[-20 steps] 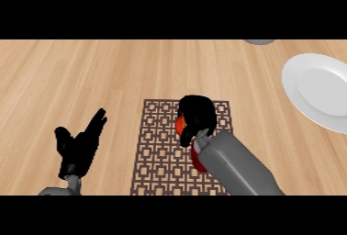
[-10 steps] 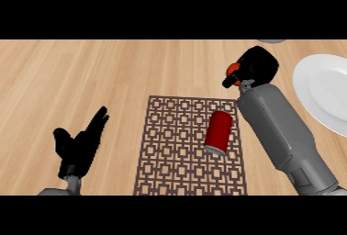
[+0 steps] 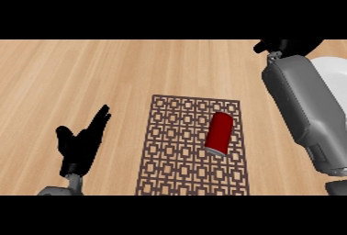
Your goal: Pick the tomato from the placemat and place it in the plate
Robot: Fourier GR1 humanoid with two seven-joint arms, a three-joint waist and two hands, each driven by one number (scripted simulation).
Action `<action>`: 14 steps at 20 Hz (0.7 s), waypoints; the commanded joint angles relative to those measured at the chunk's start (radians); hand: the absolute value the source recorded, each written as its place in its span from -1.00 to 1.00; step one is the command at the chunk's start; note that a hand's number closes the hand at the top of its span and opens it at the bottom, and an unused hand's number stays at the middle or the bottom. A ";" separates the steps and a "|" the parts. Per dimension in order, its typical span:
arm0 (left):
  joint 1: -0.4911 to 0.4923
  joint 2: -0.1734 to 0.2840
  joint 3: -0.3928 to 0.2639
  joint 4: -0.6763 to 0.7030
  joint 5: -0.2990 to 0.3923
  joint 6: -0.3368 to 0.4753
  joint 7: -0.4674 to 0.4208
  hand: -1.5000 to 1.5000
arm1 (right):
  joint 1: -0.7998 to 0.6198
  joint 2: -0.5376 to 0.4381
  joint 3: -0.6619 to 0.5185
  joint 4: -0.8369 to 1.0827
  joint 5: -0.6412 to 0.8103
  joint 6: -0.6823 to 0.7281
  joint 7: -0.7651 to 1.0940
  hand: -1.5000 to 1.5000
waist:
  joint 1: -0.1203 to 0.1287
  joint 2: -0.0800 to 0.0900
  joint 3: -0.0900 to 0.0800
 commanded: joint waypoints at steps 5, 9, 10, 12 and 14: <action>0.019 -0.026 -0.011 0.019 0.010 0.003 0.026 0.00 | 0.001 0.000 -0.133 0.017 0.199 -0.310 0.291 1.00 | -0.025 -0.006 -0.004; 0.044 -0.030 -0.012 0.025 0.006 0.002 0.001 0.00 | 0.054 -0.042 -0.222 0.030 0.276 -0.413 0.252 1.00 | -0.030 -0.003 -0.004; 0.019 -0.011 0.010 0.027 0.007 0.005 0.022 0.00 | 0.066 -0.042 -0.240 0.018 0.295 -0.423 0.251 1.00 | -0.047 -0.010 -0.004; 0.029 -0.016 0.014 0.021 0.014 0.006 0.021 0.00 | 0.128 -0.038 -0.283 0.044 0.332 -0.483 0.238 1.00 | -0.043 -0.007 -0.003; 0.035 -0.030 -0.004 0.026 -0.001 0.011 0.016 0.00 | 0.131 -0.061 -0.319 0.058 0.396 -0.483 0.242 1.00 | -0.046 -0.010 -0.004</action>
